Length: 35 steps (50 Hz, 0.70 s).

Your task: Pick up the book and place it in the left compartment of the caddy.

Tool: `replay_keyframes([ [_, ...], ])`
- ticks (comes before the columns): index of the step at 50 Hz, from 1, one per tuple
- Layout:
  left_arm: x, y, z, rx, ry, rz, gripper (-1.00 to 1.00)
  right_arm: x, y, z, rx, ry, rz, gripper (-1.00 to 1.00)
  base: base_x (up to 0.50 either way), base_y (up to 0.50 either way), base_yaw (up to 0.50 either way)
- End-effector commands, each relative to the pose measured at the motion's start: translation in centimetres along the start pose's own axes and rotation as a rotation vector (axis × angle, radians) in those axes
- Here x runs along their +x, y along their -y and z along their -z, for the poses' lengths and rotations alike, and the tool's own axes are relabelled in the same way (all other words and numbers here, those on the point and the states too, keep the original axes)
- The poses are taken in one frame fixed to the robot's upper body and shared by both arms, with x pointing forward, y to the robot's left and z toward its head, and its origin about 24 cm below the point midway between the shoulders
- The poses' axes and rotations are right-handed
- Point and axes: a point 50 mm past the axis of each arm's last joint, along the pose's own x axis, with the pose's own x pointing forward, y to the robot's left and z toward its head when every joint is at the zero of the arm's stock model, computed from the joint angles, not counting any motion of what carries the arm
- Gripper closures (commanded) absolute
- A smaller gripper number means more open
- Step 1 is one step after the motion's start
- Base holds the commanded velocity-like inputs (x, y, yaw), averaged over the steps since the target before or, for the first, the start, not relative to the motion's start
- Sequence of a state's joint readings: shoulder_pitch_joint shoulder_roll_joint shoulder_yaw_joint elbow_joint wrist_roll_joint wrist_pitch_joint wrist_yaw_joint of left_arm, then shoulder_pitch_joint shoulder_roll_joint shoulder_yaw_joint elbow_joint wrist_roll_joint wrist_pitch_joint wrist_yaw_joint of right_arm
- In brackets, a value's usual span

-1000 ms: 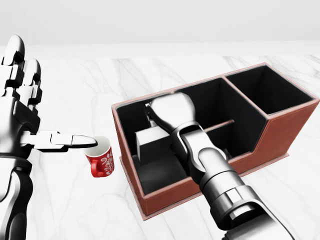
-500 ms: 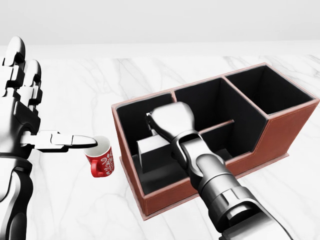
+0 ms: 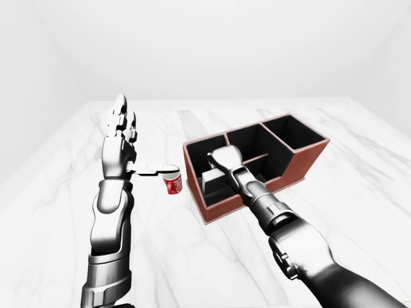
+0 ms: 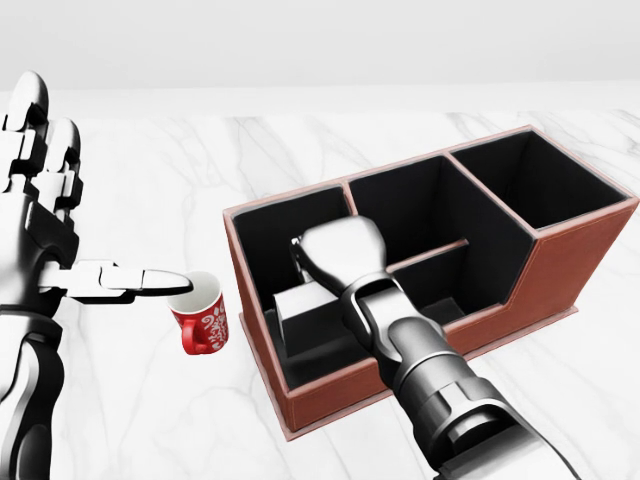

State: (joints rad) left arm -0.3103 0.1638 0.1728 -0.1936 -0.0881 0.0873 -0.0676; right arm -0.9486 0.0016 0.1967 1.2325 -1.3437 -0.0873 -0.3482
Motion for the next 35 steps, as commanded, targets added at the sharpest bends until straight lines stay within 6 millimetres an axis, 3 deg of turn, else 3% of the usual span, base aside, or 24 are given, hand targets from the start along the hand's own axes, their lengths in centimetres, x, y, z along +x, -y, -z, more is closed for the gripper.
replay_keyframes([
  [1,0.1,-0.1,-0.2,0.002,0.008,0.001,-1.00,0.1,0.5,0.1,-0.004,-0.004,0.061,1.00,0.00,0.00,0.00],
  [35,0.1,0.0,-0.1,0.002,0.005,0.002,-1.00,-0.4,-0.8,-0.5,0.004,0.004,0.050,1.00,0.00,0.00,0.00],
])
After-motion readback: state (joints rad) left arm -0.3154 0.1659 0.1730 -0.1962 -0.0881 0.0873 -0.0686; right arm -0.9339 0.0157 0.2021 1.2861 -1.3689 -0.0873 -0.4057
